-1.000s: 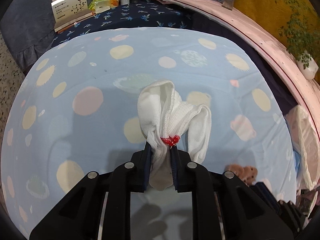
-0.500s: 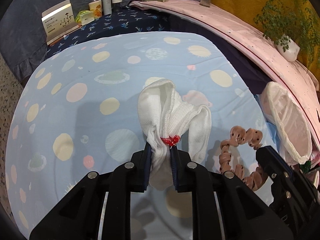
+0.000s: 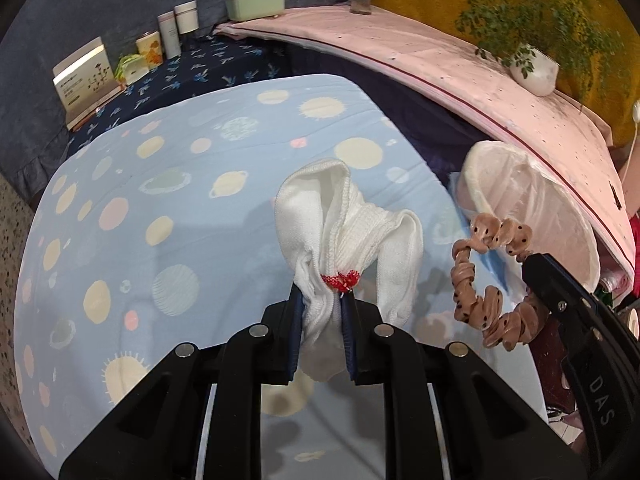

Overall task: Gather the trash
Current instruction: 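Carry the gloves and pink scrunchie with both tools over the bin, then open both tools to drop the gloves and pink scrunchie into the bin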

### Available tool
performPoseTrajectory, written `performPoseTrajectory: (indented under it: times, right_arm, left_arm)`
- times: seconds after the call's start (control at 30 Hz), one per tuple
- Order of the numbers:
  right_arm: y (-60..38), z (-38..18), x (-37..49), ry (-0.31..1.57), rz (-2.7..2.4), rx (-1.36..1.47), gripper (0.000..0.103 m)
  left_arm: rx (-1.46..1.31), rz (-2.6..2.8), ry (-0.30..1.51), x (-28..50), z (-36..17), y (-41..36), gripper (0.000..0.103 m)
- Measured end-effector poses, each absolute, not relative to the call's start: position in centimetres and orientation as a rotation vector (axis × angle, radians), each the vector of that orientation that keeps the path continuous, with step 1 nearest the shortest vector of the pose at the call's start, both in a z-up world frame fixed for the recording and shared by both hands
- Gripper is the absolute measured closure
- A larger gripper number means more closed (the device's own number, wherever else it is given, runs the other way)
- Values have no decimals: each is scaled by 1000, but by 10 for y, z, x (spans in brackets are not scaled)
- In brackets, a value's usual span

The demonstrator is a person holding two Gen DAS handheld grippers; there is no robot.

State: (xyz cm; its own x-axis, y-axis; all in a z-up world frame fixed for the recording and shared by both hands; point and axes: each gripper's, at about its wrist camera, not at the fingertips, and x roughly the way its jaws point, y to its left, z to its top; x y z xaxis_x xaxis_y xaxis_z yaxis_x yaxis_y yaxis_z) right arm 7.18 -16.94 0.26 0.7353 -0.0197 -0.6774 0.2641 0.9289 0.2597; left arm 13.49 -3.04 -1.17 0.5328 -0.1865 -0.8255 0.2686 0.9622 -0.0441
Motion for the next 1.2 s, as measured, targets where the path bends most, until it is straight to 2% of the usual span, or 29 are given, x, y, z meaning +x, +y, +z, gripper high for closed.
performPoseTrajectory:
  times: [0.53, 0.83, 0.87, 0.9, 0.93, 0.97, 1.0, 1.2]
  right_arm:
    - [-291, 11, 50, 642, -363, 446, 96]
    - [-331, 2, 56, 644, -428, 467, 96]
    - [-333, 1, 58, 646, -429, 467, 96]
    - [-335, -1, 61, 647, -431, 464, 95]
    - [-336, -2, 63, 648, -433, 462, 90]
    - [-337, -3, 65, 650, -441, 460, 89]
    - [-338, -4, 66, 648, -446, 460, 88]
    - [-341, -11, 68, 662, -435, 473, 85]
  left_arm:
    - [187, -508, 931, 133, 10, -157, 86]
    - [219, -588, 941, 144, 1, -206, 83]
    - [218, -591, 945, 146, -1, -209, 81]
    - [214, -590, 951, 148, -2, -210, 68]
    - [209, -581, 955, 150, -3, -212, 59]
    - [203, -565, 953, 152, -4, -211, 45]
    - [199, -551, 941, 153, -3, -210, 41]
    - [240, -503, 919, 157, -7, -203, 41]
